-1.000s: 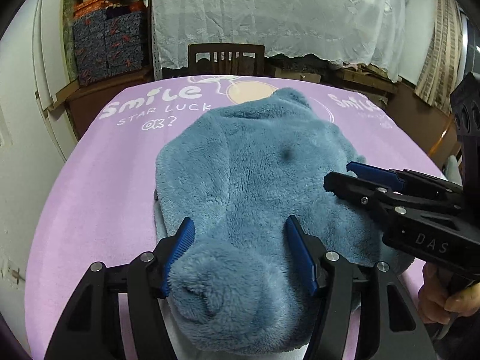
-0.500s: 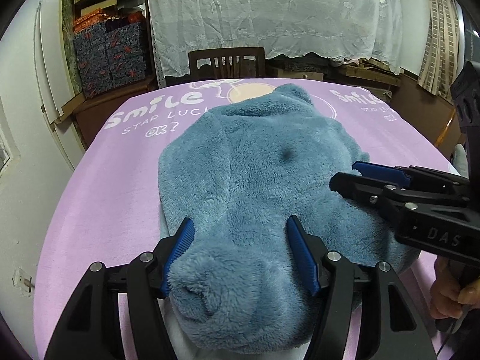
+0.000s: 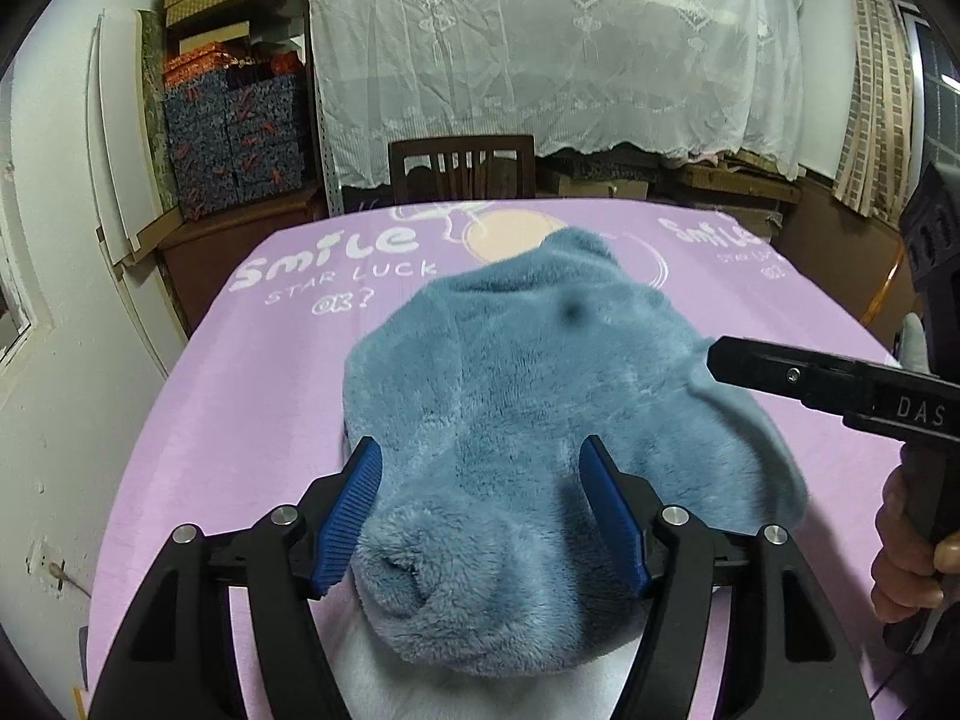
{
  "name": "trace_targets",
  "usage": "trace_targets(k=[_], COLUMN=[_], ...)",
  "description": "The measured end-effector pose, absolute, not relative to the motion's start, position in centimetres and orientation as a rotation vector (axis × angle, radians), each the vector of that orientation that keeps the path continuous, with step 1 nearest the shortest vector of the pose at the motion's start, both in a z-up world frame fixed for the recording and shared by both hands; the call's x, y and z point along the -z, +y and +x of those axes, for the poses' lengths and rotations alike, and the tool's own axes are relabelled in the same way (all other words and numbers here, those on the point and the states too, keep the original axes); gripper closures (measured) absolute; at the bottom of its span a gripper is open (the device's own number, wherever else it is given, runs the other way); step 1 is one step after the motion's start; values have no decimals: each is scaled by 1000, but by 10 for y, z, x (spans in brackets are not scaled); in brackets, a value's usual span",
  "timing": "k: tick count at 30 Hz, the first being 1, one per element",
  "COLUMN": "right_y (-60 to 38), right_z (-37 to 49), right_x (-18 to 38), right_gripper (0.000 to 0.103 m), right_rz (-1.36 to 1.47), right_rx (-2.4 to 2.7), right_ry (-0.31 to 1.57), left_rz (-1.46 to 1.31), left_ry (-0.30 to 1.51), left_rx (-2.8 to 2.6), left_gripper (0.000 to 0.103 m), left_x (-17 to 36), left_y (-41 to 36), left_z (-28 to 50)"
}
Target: Fold large clothes
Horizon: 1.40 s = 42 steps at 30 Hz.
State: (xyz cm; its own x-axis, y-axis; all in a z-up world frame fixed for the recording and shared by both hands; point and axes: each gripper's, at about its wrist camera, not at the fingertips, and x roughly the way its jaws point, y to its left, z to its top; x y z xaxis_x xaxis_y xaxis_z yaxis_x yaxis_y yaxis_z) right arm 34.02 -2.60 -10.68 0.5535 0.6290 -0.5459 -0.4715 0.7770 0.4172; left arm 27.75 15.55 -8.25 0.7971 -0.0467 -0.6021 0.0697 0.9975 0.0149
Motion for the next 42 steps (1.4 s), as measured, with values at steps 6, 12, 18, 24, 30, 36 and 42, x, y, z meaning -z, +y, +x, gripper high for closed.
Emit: trace_targets(k=[6,12,18,24,30,36,42], right_y=[-42,-55,-58,-52,-48,-51,-51], right_z=[346,349,350,348,354,361,367], right_x=[105,105,109,113,125,137,150], right_gripper=[38,33,32,32,32,31,29], right_rz=[335,390,414,382,372,401,421], right_rx=[-682,-689,-696,-685,-667,-679,-678], right_ry=[769,789,806,814,859,901,936], left_rz=[-65,-123,-142,-65,-34,-20,-17], left_ry=[639,648,683,753,769,768,778], left_rx=[74,72,59,20,16,8,7], left_gripper=[26,26,25,25,25,24,19], left_x=[72,70,77,93,102,103,108], left_y=[174,188,193,183,180,178,179], left_z=[278,280,287,296,298,298,302])
